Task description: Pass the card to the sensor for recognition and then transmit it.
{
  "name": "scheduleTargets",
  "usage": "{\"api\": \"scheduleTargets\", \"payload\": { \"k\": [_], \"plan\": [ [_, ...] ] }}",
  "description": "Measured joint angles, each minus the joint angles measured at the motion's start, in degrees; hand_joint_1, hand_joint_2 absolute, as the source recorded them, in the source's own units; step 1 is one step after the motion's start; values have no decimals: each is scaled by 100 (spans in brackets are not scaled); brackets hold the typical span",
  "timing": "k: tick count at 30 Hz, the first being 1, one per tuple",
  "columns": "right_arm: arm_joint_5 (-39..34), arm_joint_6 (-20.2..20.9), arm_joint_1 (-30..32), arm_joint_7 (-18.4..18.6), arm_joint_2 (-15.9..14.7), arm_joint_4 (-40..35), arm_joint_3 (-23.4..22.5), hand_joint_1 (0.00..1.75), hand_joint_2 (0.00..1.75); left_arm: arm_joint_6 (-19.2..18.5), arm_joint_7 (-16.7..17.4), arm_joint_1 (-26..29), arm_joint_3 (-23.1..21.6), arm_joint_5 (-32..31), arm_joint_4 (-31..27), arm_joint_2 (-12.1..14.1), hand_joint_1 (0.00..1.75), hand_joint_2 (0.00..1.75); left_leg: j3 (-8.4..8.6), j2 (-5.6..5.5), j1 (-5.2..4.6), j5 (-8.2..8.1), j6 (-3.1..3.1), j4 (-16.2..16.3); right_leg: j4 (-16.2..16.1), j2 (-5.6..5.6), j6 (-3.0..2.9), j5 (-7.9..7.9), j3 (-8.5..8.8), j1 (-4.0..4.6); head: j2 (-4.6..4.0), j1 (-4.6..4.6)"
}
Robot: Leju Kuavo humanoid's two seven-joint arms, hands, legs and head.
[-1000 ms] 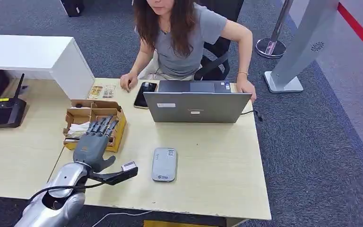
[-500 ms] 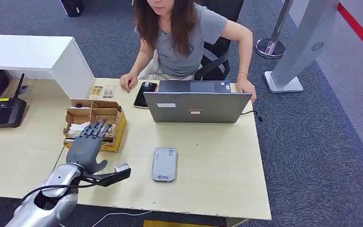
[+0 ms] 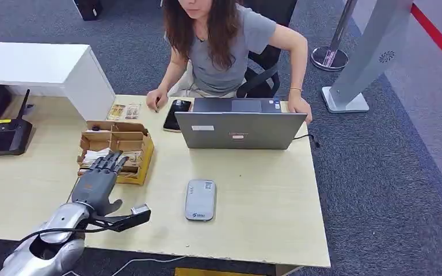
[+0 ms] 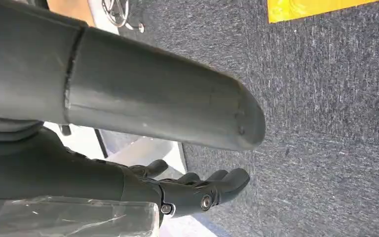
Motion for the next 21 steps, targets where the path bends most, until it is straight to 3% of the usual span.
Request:
{"api": "scheduleTargets", "payload": {
  "k": [11,21],
  "plan": [
    [96,15,-1,33,0,0,0,0,0,83,81,245,13,-11,-66,221,0,175,1,0,1,0,0,0,0,0,0,-1,1,0,0,-4],
    [214,35,-4,13,0,0,2,0,0,214,-61,363,177,-179,-31,227,0,175,0,-1,1,0,0,0,0,-1,0,0,3,0,0,0]
  ]
}}
